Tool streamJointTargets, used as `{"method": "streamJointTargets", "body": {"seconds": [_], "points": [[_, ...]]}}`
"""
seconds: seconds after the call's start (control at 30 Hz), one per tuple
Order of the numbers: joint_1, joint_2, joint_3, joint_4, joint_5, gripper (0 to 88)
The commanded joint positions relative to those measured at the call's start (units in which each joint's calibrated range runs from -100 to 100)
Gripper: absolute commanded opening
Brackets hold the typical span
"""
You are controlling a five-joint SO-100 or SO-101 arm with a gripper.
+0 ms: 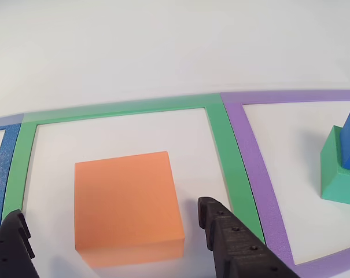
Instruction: Tower of hanoi
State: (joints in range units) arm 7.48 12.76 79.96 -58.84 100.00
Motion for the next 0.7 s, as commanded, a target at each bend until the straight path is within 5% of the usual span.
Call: {"method": "streamJointTargets", "body": {"seconds": [0.0,0.67], "points": [[-1.73,-0.26,-1.22,-1.66,0.00,32.4],[-3.25,1.66,-3.31,-1.41,0.00,18.8]]}}
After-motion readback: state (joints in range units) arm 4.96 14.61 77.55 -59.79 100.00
